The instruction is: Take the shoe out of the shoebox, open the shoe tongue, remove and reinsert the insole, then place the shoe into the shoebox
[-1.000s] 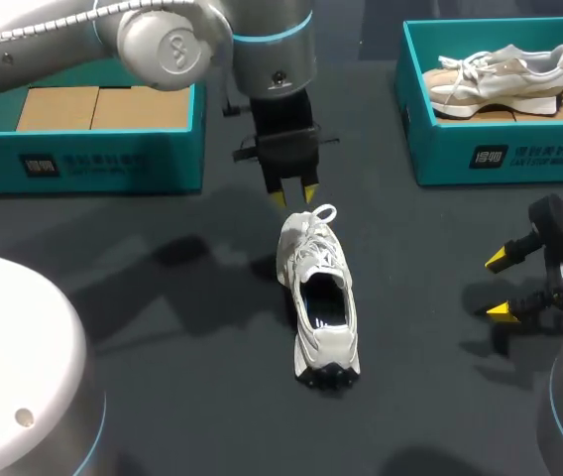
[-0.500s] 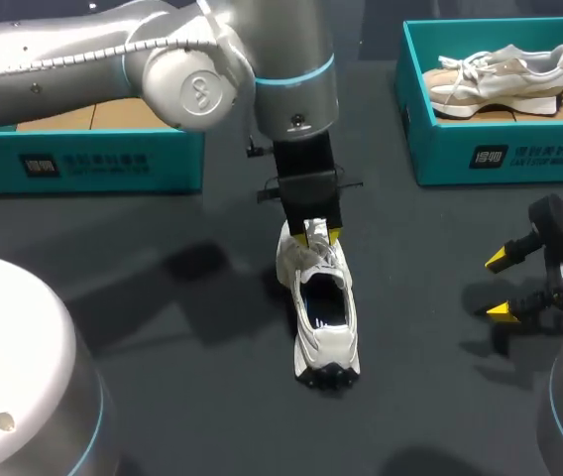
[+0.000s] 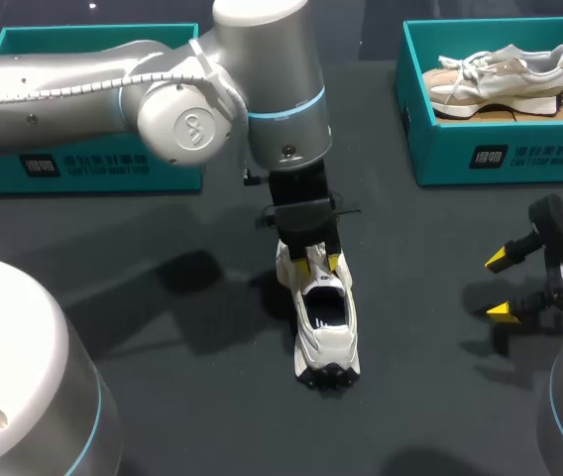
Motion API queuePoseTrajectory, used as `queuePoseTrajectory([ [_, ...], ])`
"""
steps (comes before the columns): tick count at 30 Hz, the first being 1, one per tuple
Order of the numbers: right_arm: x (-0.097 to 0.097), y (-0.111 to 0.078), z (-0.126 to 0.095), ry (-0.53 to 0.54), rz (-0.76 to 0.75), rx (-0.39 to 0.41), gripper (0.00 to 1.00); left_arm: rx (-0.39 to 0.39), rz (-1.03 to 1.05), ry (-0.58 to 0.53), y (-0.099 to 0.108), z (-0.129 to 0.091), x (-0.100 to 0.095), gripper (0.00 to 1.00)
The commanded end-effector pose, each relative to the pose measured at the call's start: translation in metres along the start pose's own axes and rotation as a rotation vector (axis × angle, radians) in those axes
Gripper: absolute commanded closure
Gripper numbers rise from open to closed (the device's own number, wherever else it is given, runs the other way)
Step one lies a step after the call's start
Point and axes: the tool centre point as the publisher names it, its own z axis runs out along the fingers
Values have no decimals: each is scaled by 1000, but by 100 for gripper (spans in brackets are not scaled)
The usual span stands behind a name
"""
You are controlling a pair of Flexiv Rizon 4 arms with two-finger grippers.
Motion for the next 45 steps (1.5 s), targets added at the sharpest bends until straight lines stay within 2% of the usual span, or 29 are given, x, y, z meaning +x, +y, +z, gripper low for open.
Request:
queuePoseTrajectory([
  [1,2,0,0,-4,0,3,0,-15,12,-21,-8,-19,11,68],
  [3,2,0,0,-4,0,3,0,-14,16,-23,-9,-16,9,68],
  [9,2,0,0,-4,0,3,0,-7,21,-12,-8,19,1,68],
  [12,2,0,0,-4,0,3,0,6,21,-11,-8,27,1,69],
  [15,2,0,0,-4,0,3,0,15,32,-29,-15,17,4,67],
  [18,2,0,0,-4,0,3,0,16,44,-58,-20,-3,6,66],
  [22,2,0,0,-4,0,3,0,-2,39,-77,-29,-29,7,60],
  [25,2,0,0,-4,0,3,0,-26,3,-89,-35,-40,5,57],
  [27,2,0,0,-4,0,3,0,-12,-95,-69,-39,-44,1,47],
  [28,2,0,0,-4,0,3,0,-24,-161,-21,-40,-45,-2,0],
  [29,2,0,0,-4,0,3,0,-45,-168,18,-43,-47,-2,0],
  [40,2,0,0,-4,0,3,0,-45,-168,18,-43,-47,-2,0],
  [43,2,0,0,-4,0,3,0,-5,-251,3,-48,-47,10,0],
  [45,2,0,0,-4,0,3,0,-14,-421,7,-62,-50,13,0],
])
